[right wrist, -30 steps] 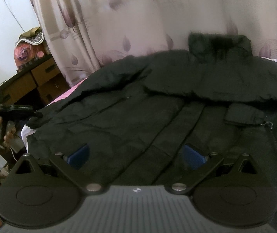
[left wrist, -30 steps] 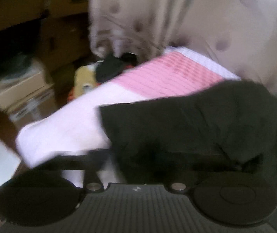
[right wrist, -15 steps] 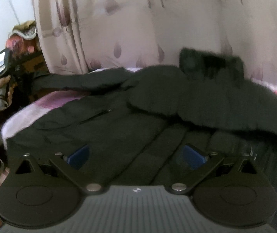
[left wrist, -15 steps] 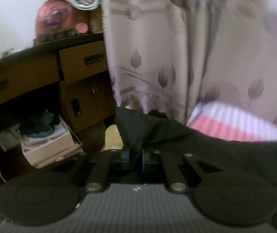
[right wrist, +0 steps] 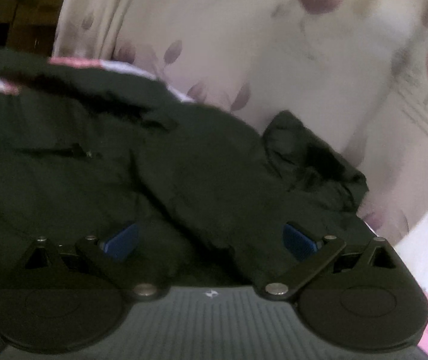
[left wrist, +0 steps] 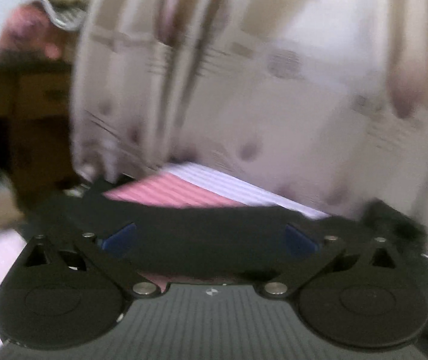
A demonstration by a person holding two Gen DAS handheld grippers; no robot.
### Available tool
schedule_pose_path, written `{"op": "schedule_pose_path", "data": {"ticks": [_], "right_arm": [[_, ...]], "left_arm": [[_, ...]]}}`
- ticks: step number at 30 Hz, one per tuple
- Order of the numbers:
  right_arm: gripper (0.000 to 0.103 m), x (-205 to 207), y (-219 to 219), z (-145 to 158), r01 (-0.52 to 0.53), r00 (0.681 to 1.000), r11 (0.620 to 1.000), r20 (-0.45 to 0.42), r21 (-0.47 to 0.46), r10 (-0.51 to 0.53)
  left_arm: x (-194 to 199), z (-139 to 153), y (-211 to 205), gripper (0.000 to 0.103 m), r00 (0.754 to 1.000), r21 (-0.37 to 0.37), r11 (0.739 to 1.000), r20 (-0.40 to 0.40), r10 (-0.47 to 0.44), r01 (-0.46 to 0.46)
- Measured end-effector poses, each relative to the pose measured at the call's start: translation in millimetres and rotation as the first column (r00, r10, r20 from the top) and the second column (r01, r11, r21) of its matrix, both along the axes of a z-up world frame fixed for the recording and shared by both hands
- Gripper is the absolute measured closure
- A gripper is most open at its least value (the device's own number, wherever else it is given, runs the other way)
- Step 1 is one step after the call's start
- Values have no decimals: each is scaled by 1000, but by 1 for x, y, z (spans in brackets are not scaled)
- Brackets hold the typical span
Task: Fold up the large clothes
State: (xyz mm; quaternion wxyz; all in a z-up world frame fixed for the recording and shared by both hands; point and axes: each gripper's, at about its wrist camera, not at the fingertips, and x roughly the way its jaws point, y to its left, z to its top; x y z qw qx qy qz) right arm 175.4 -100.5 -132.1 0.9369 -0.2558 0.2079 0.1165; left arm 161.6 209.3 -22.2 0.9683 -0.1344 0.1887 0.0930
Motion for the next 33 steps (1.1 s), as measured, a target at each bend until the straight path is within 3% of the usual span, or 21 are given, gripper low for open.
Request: {"op": "schedule_pose_path", "data": {"ticks": [4, 5, 6, 9, 13, 15, 18, 21, 25, 29, 30, 33], "right_arm": [[3, 23, 0, -2, -1, 1000, 999, 14, -38, 2], [20, 31, -5, -1, 6, 1000, 999, -10, -37, -6], [52, 38, -10, 0, 13, 999, 999, -38, -34, -14], [90, 44, -34, 9, 51, 999, 997, -9, -62, -52], [92, 30, -114, 52, 189, 978, 979, 73, 77, -195], [92, 15, -170, 74, 287, 947, 947, 109, 143, -303], [92, -13, -265, 98, 440, 871, 863, 115, 248, -478], [92, -41, -344, 100, 566, 788, 763, 67, 312, -612], [92, -77, -428, 71, 693, 681, 606, -78, 390, -728], [92, -104, -494, 23, 779, 568, 410, -256, 474, -782], [92, -108, -505, 13, 790, 552, 381, -286, 481, -783], [92, -128, -526, -9, 769, 545, 286, -354, 571, -760]], "left_arm": [[7, -38, -39, 0, 996, 17, 997, -43, -81, 81], [8, -46, -44, 0, 995, 23, 996, -51, -88, 89], [10, -55, -46, 0, 995, 34, 995, -51, -90, 92], [9, -68, -50, 1, 993, 19, 996, -84, -83, 85], [1, -71, -41, 0, 997, -22, 998, -61, -53, 52], [5, -71, -34, 0, 995, -56, 998, -85, -45, 41], [6, -73, -26, 0, 994, -102, 995, -103, -26, 16], [3, -73, -26, 0, 995, -105, 995, -96, -16, 6], [3, -72, -31, 0, 995, -75, 997, -94, -14, 7], [4, -72, -33, 0, 995, -65, 998, -101, -6, -1], [4, -72, -33, 0, 995, -65, 998, -104, -1, -6], [1, -71, -32, 0, 994, -60, 998, -107, 17, -24]]}}
